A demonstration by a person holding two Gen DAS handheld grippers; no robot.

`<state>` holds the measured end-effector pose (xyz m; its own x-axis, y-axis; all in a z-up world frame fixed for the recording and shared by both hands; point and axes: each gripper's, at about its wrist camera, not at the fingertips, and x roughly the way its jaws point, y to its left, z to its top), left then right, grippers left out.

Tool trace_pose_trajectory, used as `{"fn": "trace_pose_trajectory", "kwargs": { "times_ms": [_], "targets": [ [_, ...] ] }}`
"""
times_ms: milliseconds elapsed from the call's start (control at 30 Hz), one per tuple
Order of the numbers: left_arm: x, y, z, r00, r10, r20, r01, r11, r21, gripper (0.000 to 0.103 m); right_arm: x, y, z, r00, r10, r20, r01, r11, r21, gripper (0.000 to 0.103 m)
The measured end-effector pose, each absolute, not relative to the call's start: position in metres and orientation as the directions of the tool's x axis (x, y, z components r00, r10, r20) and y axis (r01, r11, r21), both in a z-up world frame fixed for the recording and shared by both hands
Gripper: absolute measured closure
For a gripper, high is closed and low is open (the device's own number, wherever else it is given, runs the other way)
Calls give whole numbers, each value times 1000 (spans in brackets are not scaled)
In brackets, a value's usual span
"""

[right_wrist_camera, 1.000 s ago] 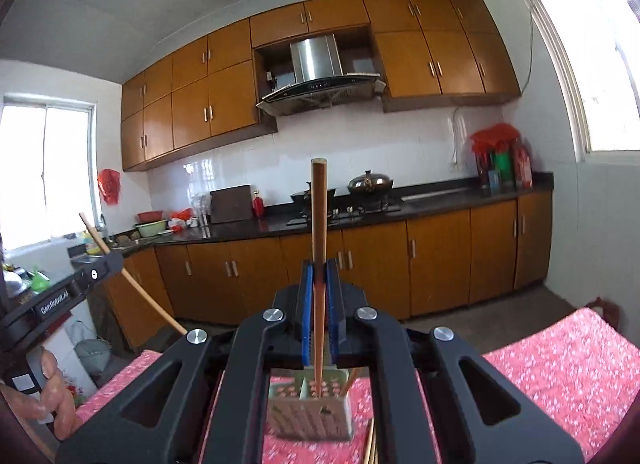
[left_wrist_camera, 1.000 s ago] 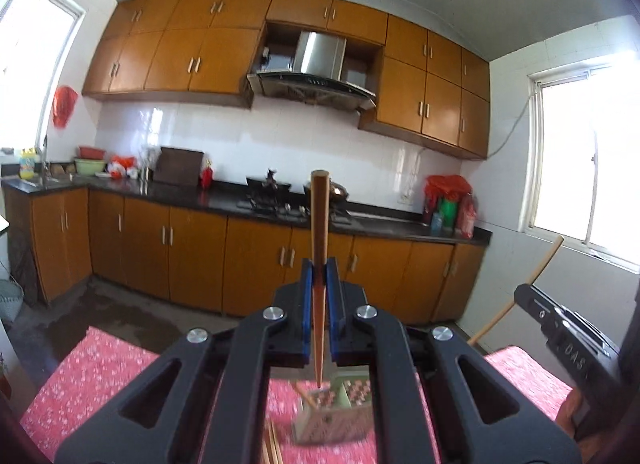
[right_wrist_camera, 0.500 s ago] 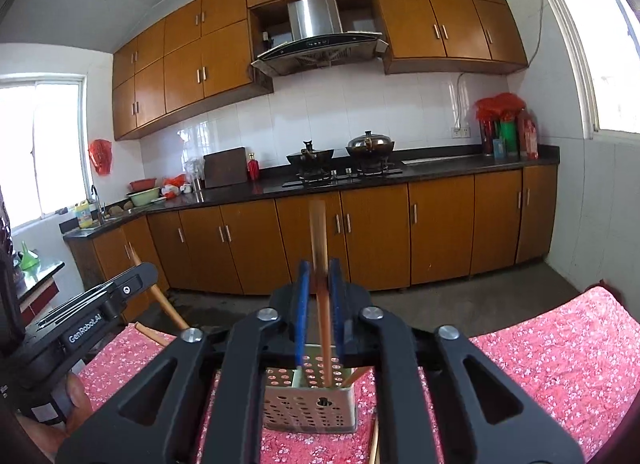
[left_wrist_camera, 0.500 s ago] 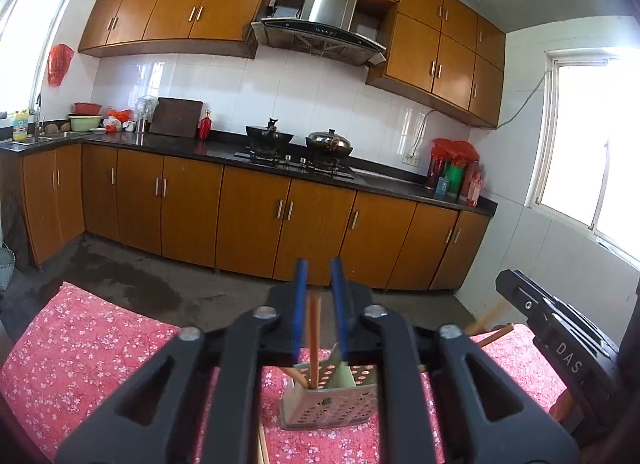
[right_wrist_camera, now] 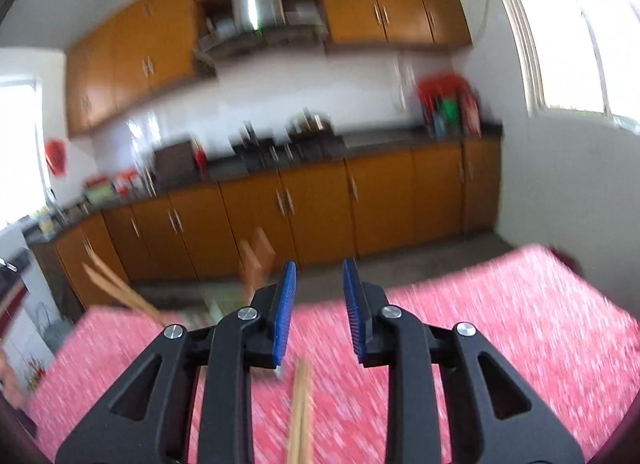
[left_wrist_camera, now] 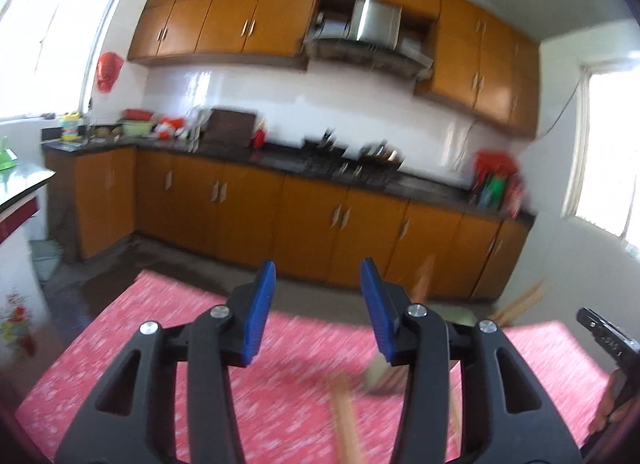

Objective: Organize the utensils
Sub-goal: 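Grasp a bamboo chopstick with the right tool while the left tool grasps another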

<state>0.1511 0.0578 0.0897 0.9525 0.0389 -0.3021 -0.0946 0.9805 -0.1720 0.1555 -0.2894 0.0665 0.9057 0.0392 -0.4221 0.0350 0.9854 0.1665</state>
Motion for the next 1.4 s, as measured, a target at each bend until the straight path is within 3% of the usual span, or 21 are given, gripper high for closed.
{"fn": "trace_pose_trajectory", "kwargs": {
  "times_ms": [67, 167, 333, 467, 533, 667, 867, 1233, 1300, 1400],
  "targets": [
    [157, 63, 55, 911, 55, -410, -119, 984, -131, 58, 164, -291, 20, 826, 83, -557, 21, 984, 178, 77],
    [167, 61, 7, 832, 25, -554, -101, 989, -106, 58, 167, -276, -34, 721, 160, -674, -33, 980, 197, 82],
    [173, 46, -48, 725, -82, -684, -41, 986, -161, 62, 168, -252, -79, 633, 187, -751, -70, 980, 185, 84],
    [173, 37, -68, 686, -121, -718, -12, 984, -177, 64, 172, -237, -96, 609, 156, -778, -75, 987, 139, 85],
    [172, 28, -77, 669, -133, -731, 5, 985, -175, 66, 174, -236, -96, 625, 107, -773, -60, 994, 89, 95],
    [173, 14, -87, 646, -155, -747, 29, 984, -178, 76, 181, -263, -98, 632, 27, -774, 83, 991, 102, 95],
    [179, -4, -95, 613, -186, -768, 73, 981, -179, 85, 178, -273, -99, 637, 25, -771, 79, 992, 98, 95],
    [182, -26, -102, 603, -98, -791, 90, 994, -55, 86, 161, -266, -98, 642, 45, -766, 39, 995, 92, 95],
    [184, -23, -102, 605, -84, -792, 74, 996, -49, 93, 160, -259, -99, 644, 49, -763, 20, 997, 80, 95],
    [196, -7, -101, 606, -36, -795, 21, 999, -29, 94, 163, -257, -98, 647, 39, -761, 14, 998, 63, 95]
  ]
}}
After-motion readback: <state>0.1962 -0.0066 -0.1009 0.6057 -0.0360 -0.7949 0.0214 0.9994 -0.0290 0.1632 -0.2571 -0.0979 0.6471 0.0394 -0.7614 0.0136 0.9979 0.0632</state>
